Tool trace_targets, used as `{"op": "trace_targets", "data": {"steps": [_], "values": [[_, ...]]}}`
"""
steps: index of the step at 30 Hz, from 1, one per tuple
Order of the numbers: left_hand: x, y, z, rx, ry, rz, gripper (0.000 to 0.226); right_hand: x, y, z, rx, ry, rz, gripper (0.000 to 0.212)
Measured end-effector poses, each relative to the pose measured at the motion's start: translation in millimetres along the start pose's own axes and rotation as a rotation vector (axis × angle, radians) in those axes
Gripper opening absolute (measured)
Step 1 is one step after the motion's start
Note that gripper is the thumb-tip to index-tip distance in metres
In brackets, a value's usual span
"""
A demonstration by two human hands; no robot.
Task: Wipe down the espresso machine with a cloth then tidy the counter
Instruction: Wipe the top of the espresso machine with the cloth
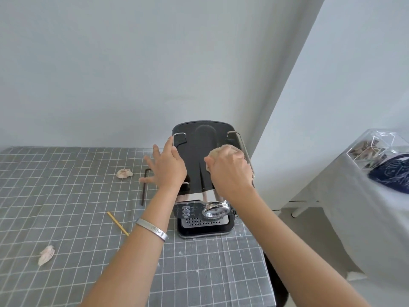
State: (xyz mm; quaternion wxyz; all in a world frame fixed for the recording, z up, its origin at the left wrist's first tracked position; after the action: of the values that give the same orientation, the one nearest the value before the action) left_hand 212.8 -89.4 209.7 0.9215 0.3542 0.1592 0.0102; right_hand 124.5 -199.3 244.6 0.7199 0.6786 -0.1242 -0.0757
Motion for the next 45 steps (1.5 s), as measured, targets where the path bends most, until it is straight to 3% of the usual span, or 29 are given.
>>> {"op": "trace_targets", "data": {"steps": [4, 8, 10, 12, 14, 16, 17, 20, 22, 26, 31, 38, 42, 45], "values": [[-1, 0, 0, -0.029, 0.003, -0.016, 0.043, -3, 5, -20, -0.149, 0.004, -0.032, 0.068], [2, 0, 0, -0.015, -0.021, -0.019, 0.045, -8, 5, -35, -0.146, 0.012, -0.064, 0.045], [4, 0, 0, 0.01, -0.052, -0.019, 0.047, -6, 13, -30, -0.059, 0.048, -0.071, 0.027], [5, -1, 0, 0.015, -0.062, -0.02, 0.046, 4, 28, -10, 0.201, 0.045, -0.041, 0.012], [4, -1, 1, 0.019, -0.053, -0.022, 0.045, 24, 49, 20, 0.516, -0.027, 0.048, 0.019], [3, 0, 2, 0.035, -0.062, -0.019, 0.045, 49, 57, 45, 0.656, -0.032, 0.187, 0.027], [2, 0, 2, 0.031, -0.052, -0.015, 0.045, 59, 55, 50, 0.68, 0.01, 0.18, 0.029], [1, 1, 1, 0.013, -0.005, 0.001, 0.043, 66, 25, 37, 0.551, 0.29, -0.108, 0.025], [1, 0, 0, 0.023, -0.005, 0.012, 0.042, 48, 9, 32, 0.457, 0.482, -0.133, 0.026], [4, -2, 0, 0.034, -0.005, 0.013, 0.042, 5, 10, 60, 0.644, 0.704, -0.314, 0.037], [6, 2, -6, 0.063, -0.006, 0.03, 0.043, 13, 8, 75, 0.786, 0.666, -0.397, 0.042], [8, 1, 0, 0.086, -0.11, 0.013, 0.045, 38, 12, 75, 0.56, 0.835, -0.258, 0.05], [6, 1, -1, 0.077, -0.095, 0.015, 0.045, 55, 16, 73, 0.499, 0.711, -0.137, 0.048], [5, 1, -1, 0.084, -0.084, 0.028, 0.045, 49, 10, 78, 0.502, 0.699, -0.201, 0.056]]}}
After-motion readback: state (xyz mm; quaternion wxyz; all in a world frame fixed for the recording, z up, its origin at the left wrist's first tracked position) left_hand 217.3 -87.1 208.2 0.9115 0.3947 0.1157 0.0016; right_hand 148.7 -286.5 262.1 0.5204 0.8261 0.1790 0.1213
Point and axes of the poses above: each hand's wrist, its own x-axis towards the middle knuckle, its own y-axis out of the back of the hand, z = x × y, the point moved 3 cm from there along x, towards the middle knuckle, and after that the axes turned 15 degrees about y, right-handed, at the moved point
